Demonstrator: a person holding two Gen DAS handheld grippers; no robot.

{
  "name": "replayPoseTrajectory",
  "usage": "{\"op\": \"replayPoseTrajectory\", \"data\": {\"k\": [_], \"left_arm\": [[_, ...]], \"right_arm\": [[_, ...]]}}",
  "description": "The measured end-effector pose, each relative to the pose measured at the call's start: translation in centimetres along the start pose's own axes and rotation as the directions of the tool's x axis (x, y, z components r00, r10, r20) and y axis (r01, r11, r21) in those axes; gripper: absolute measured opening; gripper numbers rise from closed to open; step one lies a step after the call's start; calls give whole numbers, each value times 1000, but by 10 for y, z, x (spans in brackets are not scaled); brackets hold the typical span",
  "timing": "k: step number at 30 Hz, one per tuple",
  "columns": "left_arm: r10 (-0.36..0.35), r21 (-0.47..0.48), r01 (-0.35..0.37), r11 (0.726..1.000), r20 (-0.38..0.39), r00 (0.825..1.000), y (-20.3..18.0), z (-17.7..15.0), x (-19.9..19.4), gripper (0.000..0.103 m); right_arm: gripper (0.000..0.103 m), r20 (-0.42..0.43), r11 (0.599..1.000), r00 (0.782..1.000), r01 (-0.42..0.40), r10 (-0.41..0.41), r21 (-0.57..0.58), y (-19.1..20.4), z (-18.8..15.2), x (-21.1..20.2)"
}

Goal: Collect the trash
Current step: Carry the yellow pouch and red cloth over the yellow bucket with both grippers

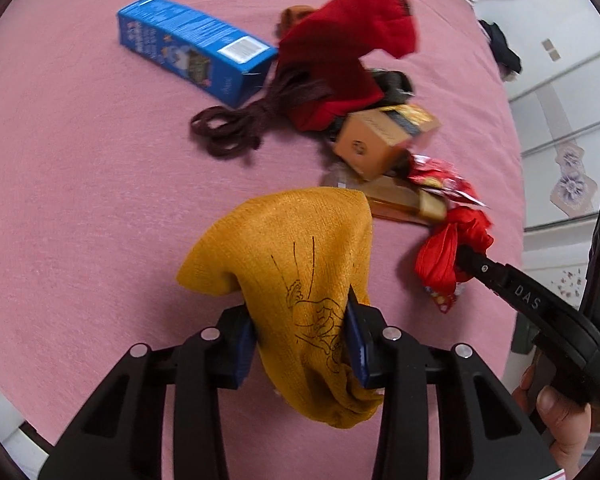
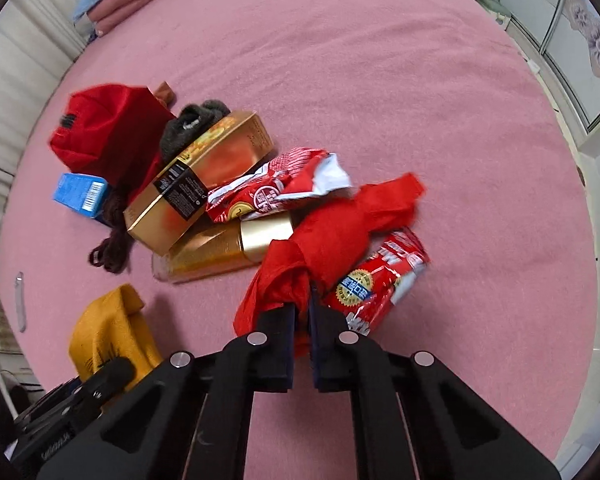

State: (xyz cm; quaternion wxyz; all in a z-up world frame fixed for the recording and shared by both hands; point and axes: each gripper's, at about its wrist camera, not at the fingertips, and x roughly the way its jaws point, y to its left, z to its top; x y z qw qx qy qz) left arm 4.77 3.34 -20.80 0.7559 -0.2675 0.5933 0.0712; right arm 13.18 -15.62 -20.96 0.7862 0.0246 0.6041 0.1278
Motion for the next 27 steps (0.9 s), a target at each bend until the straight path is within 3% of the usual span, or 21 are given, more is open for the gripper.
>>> {"op": "replayPoseTrajectory", "data": {"k": [7, 15, 21, 27], "left_arm": [[-53, 81, 54, 995, -16, 998, -44, -15, -20, 38], [-95, 199, 105, 974, -61, 994, -105, -40, -32, 38], [-116, 315, 141, 938, -99, 988, -163, -65, -35, 38], [-123, 441, 176, 880, -146, 982, -230, -90, -30, 38]], "right_arm": [[5, 31, 998, 997, -68, 69, -15, -26, -24, -58], [5, 76, 998, 995, -62, 62, -1, -61, -53, -120], [5, 115, 995, 992, -54, 43, 89, -110, -72, -156], [5, 163, 981, 987, -41, 9, 190, -169, -90, -185]]}}
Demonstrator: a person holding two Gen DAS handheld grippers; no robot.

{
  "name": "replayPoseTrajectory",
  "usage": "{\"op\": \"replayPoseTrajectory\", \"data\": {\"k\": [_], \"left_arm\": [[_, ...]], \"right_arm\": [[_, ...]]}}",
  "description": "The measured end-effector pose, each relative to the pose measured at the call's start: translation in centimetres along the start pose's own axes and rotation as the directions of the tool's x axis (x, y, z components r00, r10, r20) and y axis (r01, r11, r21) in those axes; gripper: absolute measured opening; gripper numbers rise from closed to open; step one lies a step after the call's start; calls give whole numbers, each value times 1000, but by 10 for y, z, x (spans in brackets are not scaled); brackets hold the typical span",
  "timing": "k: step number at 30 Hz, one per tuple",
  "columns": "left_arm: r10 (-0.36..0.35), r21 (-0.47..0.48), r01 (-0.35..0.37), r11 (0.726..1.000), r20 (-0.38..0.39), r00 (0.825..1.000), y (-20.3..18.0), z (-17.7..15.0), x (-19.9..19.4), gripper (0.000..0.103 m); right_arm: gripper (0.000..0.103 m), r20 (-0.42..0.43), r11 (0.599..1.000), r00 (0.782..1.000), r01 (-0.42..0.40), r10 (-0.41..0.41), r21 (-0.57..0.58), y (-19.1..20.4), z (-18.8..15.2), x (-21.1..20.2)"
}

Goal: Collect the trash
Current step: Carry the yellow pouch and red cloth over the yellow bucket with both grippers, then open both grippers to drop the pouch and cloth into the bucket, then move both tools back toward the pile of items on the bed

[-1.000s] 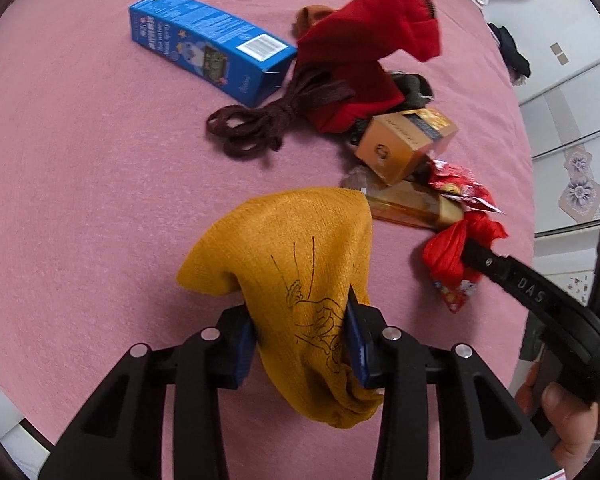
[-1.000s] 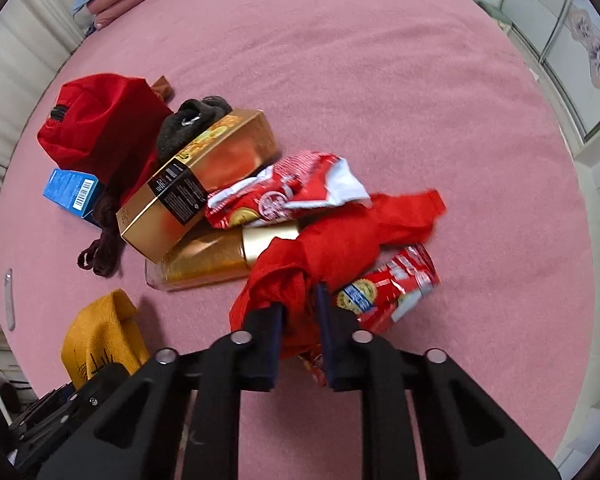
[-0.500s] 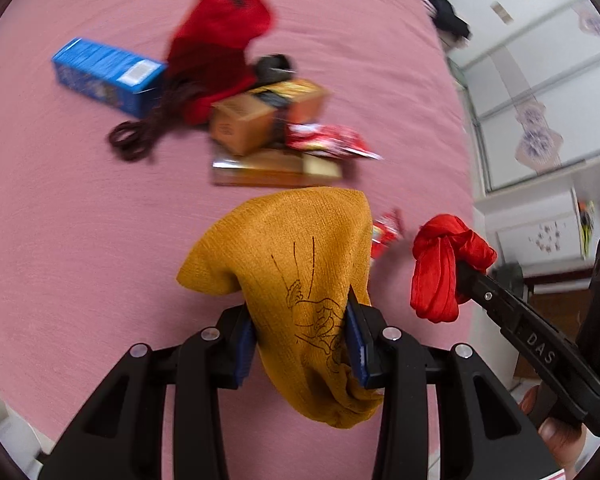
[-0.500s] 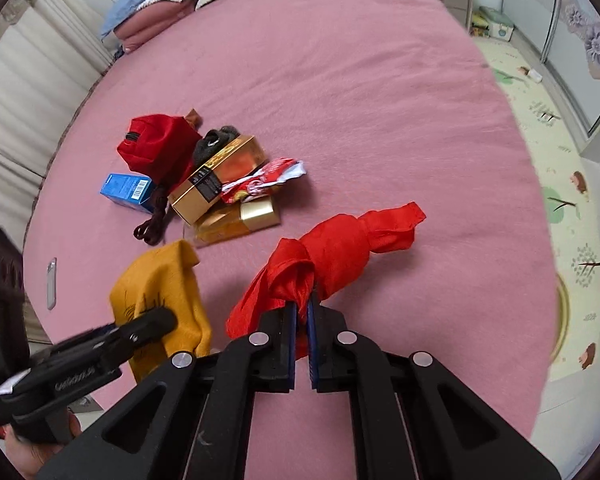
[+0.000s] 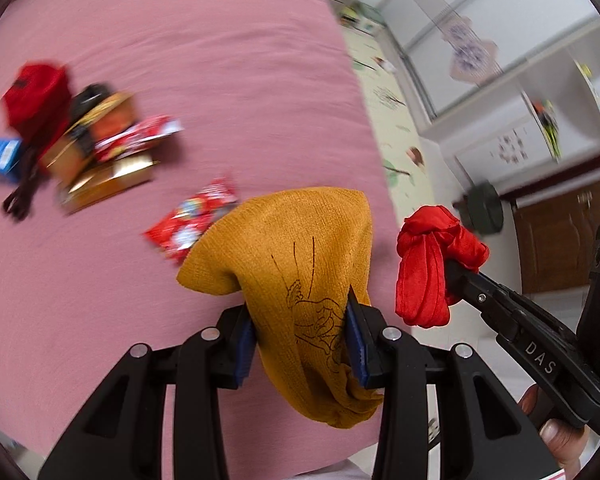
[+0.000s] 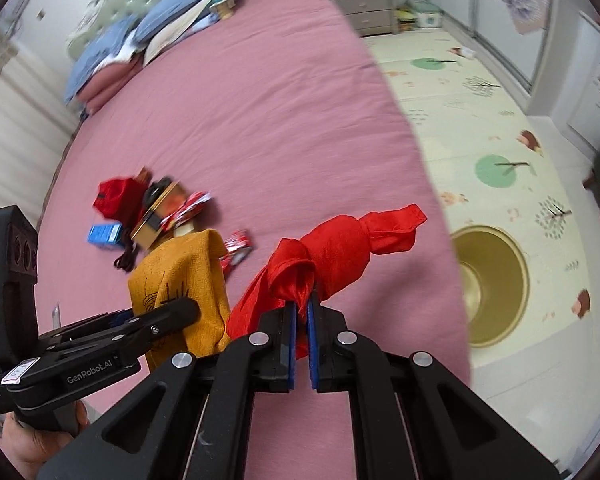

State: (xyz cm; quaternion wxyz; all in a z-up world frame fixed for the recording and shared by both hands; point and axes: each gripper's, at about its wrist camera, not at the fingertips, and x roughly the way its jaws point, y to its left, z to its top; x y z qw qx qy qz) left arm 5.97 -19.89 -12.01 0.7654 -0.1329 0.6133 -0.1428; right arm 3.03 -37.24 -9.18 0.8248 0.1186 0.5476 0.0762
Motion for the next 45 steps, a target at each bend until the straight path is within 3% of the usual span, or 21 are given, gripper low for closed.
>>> {"op": "replayPoseTrajectory", "data": {"k": [10, 19, 26, 28, 30, 31, 33, 40, 45], "left_arm": [[-52, 195, 73, 978, -111, 992, -116, 7, 58, 38], [-51, 313, 117, 943, -213, 976, -190, 4, 119, 39], [-45, 366, 129, 922, -230, 972, -237, 20, 159, 40], [-45, 382, 132, 914, -229, 972, -248, 26, 166, 42], [-38, 392, 124, 912, -221, 975, -257, 34, 171, 56], [-40, 397, 131, 908, -228, 973, -262, 38, 174, 62], [5, 416, 80, 906, -199, 980, -266, 43, 179, 90], [33, 422, 37, 906, -156, 987, -260, 55, 172, 90], [34, 397, 24, 917, -139, 990, -241, 55, 154, 90]], "right_arm": [[5, 52, 979, 995, 74, -86, 192, -108, -16, -42], [5, 58, 928, 988, 111, -141, 355, -185, -37, -54], [5, 64, 911, 986, 119, -156, 395, -231, -30, -54], [6, 67, 908, 984, 125, -165, 400, -242, -26, -54], [13, 72, 903, 984, 122, -166, 412, -251, -22, -55], [34, 80, 894, 980, 129, -180, 429, -258, -20, -58], [53, 108, 877, 972, 137, -208, 460, -266, -20, -64], [52, 134, 868, 968, 123, -212, 481, -276, -14, -72], [52, 138, 888, 973, 104, -183, 448, -257, -6, -70]]}}
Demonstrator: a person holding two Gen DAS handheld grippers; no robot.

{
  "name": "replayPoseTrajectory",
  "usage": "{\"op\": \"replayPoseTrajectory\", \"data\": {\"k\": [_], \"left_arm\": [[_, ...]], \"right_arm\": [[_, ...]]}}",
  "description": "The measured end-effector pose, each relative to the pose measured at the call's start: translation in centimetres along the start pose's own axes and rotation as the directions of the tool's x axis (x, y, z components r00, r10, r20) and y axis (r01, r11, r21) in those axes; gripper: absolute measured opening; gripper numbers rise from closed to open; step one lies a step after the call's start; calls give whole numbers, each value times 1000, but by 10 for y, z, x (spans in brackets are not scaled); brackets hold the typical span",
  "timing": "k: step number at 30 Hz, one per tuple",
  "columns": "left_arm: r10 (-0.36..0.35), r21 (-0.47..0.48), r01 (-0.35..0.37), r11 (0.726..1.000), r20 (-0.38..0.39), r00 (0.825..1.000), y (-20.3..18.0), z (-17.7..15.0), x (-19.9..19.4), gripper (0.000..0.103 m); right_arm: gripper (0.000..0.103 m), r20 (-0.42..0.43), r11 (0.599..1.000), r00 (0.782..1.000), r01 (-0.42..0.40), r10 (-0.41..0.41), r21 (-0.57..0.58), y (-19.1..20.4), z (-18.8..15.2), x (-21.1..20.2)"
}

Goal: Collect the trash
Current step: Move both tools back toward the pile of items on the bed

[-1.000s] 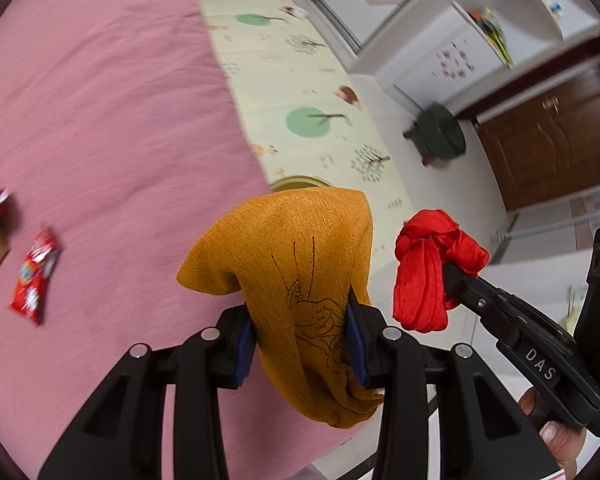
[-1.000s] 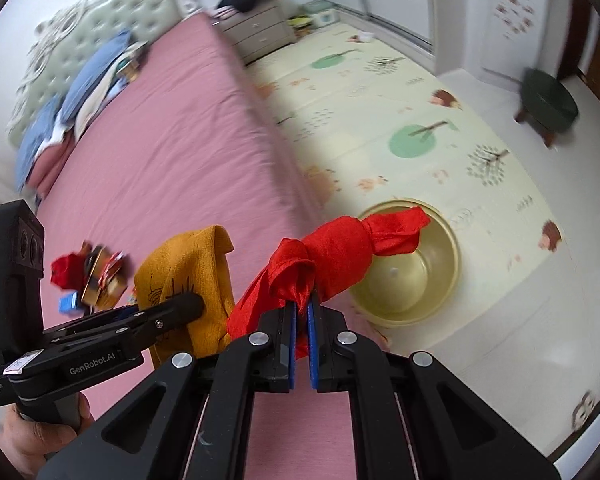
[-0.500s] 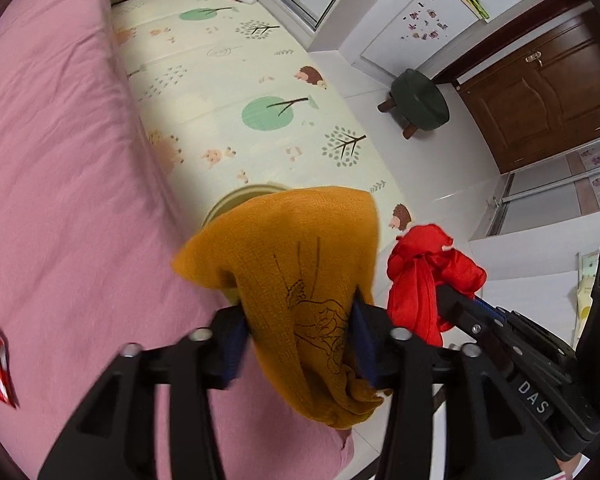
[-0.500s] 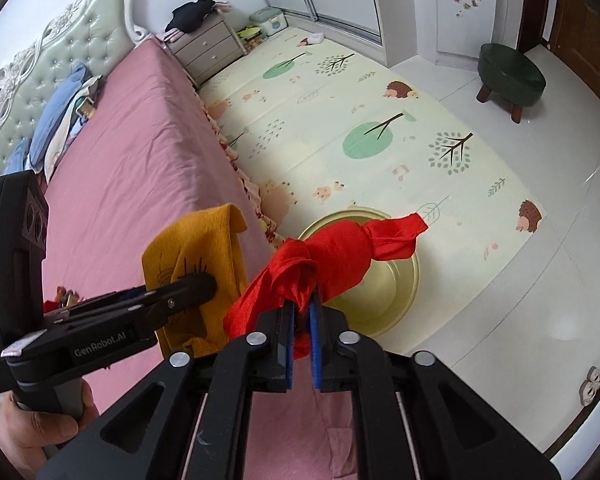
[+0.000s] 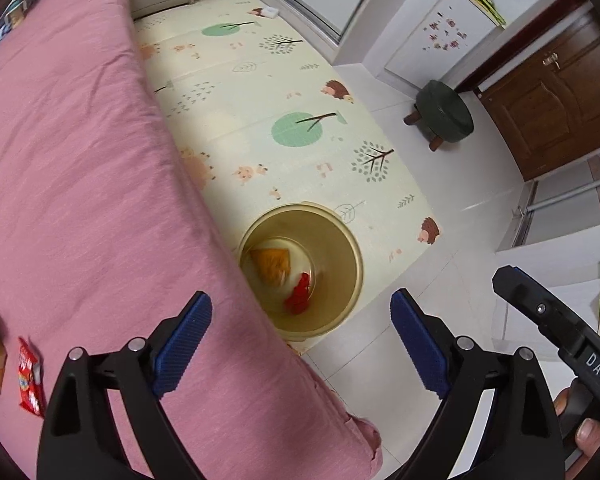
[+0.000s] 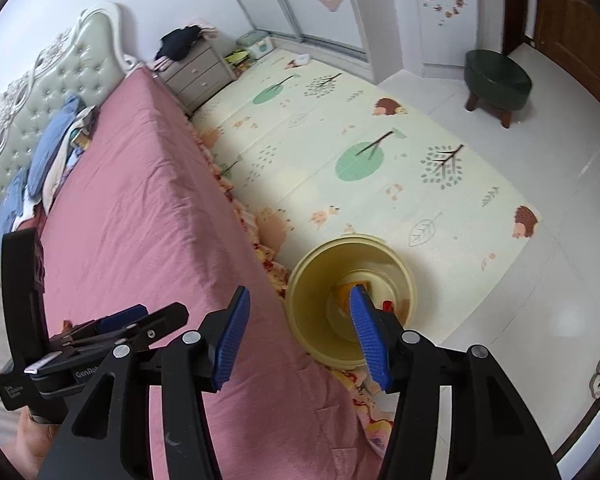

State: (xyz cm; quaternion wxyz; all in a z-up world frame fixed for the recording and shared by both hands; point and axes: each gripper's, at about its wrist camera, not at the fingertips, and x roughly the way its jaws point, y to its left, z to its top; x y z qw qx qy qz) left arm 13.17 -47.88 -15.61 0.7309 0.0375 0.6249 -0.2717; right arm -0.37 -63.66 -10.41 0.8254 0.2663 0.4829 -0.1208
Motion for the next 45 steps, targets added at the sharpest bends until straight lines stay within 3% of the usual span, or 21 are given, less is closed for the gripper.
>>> {"op": "replayPoseTrajectory", "data": {"k": [8, 15, 25, 31, 38, 45], "left_arm": [[39, -89, -34, 995, 47, 998, 60, -34, -47, 91], [105, -186, -87, 979, 87, 991, 122, -72, -88, 91], [212, -394, -146, 907, 129, 969, 232, -130, -145, 91], [279, -460, -189, 868, 135, 951, 281, -155, -170, 91], [335, -516, -224, 827, 132, 933, 337, -173, -193, 91], [371, -556, -247, 794, 121, 921, 392, -175, -203, 91]], "right_arm": [[52, -44, 990, 997, -74, 69, -119, 70, -14, 5], [51, -112, 958, 984, -159, 135, -240, 150, -39, 16], [51, -224, 879, 957, -264, 186, -396, 257, -89, 36], [51, -278, 840, 941, -305, 193, -449, 311, -117, 49], [51, -312, 811, 928, -337, 201, -479, 362, -138, 64], [51, -334, 807, 923, -343, 192, -481, 405, -149, 88]]}}
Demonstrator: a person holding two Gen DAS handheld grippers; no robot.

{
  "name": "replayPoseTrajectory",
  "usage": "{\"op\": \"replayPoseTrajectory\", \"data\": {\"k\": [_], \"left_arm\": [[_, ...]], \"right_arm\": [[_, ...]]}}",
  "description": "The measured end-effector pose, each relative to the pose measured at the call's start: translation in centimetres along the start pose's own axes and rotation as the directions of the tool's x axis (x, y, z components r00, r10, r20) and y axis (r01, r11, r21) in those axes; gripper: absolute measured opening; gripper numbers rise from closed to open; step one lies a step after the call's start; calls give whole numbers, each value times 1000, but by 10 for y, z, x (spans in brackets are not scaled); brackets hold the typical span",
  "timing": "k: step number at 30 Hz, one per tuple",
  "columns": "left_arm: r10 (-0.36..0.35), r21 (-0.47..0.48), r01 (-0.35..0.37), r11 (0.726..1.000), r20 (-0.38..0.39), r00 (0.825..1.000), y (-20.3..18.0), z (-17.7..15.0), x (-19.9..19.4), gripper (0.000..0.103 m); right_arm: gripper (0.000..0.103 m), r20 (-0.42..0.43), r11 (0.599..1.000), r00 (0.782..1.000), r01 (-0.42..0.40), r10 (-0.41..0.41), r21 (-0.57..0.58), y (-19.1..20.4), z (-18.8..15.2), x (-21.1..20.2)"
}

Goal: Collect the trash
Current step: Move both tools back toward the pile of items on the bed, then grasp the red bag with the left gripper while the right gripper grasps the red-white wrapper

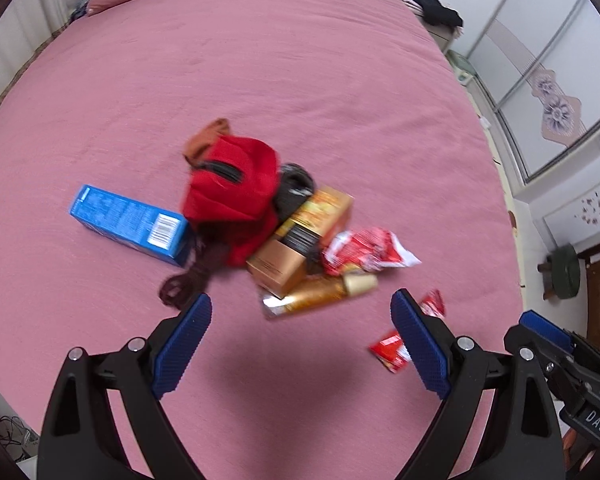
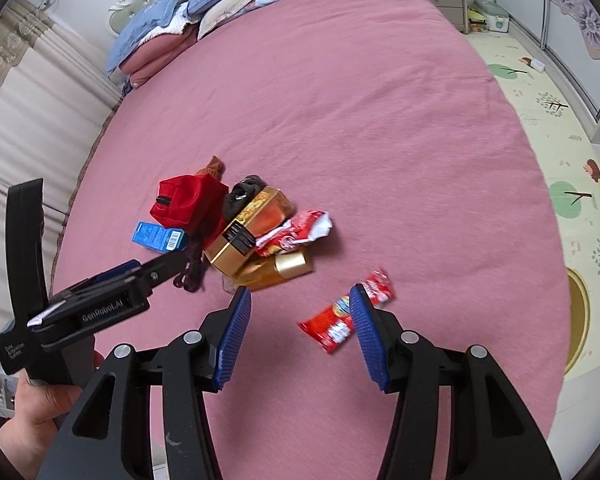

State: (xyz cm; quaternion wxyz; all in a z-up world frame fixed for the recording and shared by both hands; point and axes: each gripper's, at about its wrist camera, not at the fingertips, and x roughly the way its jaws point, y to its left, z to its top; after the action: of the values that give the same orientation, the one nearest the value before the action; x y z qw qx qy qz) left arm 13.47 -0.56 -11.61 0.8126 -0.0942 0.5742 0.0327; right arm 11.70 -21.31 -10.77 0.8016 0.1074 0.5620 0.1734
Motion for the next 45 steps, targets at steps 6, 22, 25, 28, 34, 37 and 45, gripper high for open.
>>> {"op": "replayPoseTrajectory", "data": {"k": [6, 22, 25, 28, 34, 37, 45], "left_arm": [[21, -11, -21, 1000, -11, 1000, 25, 26, 18, 91], [27, 25, -25, 999, -75, 997, 46, 77, 78, 60], [13, 14, -12, 1000, -96, 995, 52, 80, 84, 45], [-20, -25, 17, 1000, -110, 994, 61, 79, 89, 34], [-69, -101, 60, 993, -93, 993, 76, 78, 85, 29], [-83, -129, 72, 989, -78, 994, 80, 76, 78, 28], [-87, -156, 81, 984, -30, 996, 83, 66, 45, 25]], "right_arm": [[51, -29, 1000, 1000, 1, -1, 12, 10, 15, 29], [51, -118, 997, 993, 27, -18, 78, 1, 45, 98], [51, -141, 995, 990, 35, -21, 97, -6, 45, 110], [51, -163, 988, 987, 36, -11, 147, -16, 46, 122], [51, -207, 968, 978, 19, 34, 249, -31, 47, 145], [24, -208, 953, 977, 28, 37, 301, -37, 47, 154], [12, -163, 973, 987, 22, 17, 231, -21, 52, 129]]}}
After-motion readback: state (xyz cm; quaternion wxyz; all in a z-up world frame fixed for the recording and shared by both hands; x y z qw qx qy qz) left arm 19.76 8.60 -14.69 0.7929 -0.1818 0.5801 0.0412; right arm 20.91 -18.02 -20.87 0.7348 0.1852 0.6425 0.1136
